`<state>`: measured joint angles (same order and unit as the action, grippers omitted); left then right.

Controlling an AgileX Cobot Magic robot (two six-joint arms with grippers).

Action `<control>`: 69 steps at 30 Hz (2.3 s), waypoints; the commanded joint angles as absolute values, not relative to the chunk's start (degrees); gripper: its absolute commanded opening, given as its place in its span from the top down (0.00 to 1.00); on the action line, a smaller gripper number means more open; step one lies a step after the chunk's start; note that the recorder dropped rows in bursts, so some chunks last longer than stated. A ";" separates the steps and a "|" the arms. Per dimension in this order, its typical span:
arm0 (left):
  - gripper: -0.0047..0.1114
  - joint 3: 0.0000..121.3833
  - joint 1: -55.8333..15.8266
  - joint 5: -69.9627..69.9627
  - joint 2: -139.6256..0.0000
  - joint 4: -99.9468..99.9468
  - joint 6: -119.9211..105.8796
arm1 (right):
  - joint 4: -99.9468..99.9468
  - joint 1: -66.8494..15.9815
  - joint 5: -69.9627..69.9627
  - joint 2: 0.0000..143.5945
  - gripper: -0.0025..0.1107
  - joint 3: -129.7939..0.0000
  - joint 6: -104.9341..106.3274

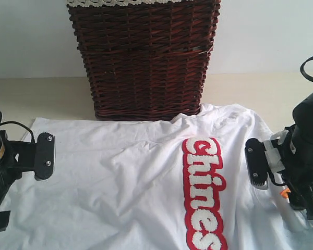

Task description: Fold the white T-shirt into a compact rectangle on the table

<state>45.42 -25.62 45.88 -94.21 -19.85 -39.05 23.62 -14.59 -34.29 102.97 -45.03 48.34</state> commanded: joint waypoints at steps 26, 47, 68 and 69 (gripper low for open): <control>0.05 47.44 -3.40 34.44 -103.30 5.80 -97.58 | 24.49 -14.58 -31.70 105.16 0.34 -44.35 46.18; 0.05 50.63 -3.27 43.66 -103.16 -0.64 -95.74 | 24.39 -14.58 -31.15 105.30 0.34 -44.35 46.18; 0.05 50.63 -0.61 39.24 -106.42 2.56 -95.74 | 24.38 -14.58 -29.74 105.44 0.34 -44.35 46.18; 0.05 50.63 -0.61 39.24 -106.42 2.56 -95.74 | 24.38 -14.58 -29.74 105.44 0.34 -44.35 46.18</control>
<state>50.58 -0.85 40.04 -105.83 1.46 -95.73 24.18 -14.59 -34.16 103.28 -45.03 46.77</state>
